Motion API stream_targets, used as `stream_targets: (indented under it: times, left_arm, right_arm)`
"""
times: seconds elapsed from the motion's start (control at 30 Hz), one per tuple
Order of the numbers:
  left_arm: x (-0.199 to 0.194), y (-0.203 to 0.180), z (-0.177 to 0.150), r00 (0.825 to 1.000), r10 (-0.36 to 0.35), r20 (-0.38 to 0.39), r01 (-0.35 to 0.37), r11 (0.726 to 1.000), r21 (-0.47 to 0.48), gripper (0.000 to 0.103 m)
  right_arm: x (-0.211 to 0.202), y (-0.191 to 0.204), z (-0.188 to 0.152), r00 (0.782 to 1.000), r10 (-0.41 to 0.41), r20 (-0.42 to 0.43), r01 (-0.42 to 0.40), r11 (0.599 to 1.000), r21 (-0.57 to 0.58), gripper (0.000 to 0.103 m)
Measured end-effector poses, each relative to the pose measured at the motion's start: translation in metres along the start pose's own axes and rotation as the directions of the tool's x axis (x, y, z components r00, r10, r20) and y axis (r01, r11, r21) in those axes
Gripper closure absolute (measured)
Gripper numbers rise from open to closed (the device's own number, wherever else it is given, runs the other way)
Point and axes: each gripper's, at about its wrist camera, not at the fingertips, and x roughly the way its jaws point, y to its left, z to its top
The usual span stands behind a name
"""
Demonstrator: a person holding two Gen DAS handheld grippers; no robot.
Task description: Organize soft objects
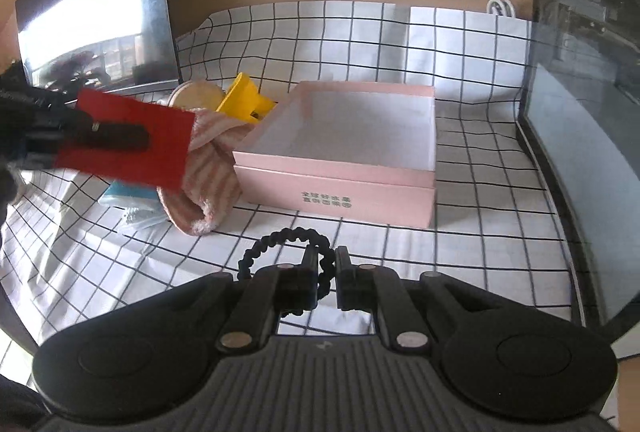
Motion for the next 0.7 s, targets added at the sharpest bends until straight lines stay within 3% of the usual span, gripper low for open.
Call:
stream_targets:
  times: [0.2,0.37,0.47,0.57,0.63,0.7]
  left_arm:
    - [0.033,-0.032,-0.003,0.993,-0.122,-0.004,0.122,0.992,-0.031,0.095]
    - [0.069,-0.074,0.044,0.983,-0.141,0.114,0.133,0.988,0.077,0.091]
    - [0.092,-0.084,0.070,0.988,-0.045,0.147,0.024,0.990,0.142,0.091]
    - [0.096,-0.079,0.078,0.969,0.089,0.229,-0.132,0.974,0.182,0.091]
    - [0.091,-0.066,0.078,0.956,0.147,0.253,-0.183,0.975,0.127,0.091]
    - [0.085,-0.051,0.073,0.958,0.160,0.239,-0.178,0.983,0.054,0.091]
  right_arm:
    - [-0.016,-0.011,-0.007,1.000,-0.024,0.010,0.024,1.000,0.016,0.095]
    - [-0.029,-0.019,-0.013,0.998,-0.050,0.032,0.049,0.998,0.036,0.095]
    - [-0.037,-0.024,-0.015,0.996,-0.072,0.058,0.069,0.996,0.050,0.095]
    - [-0.042,-0.032,-0.018,0.993,-0.098,0.067,0.093,0.993,0.079,0.095]
    - [-0.042,-0.039,-0.019,0.993,-0.104,0.060,0.098,0.990,0.103,0.095]
    - [-0.037,-0.043,-0.019,0.993,-0.103,0.050,0.097,0.989,0.114,0.095]
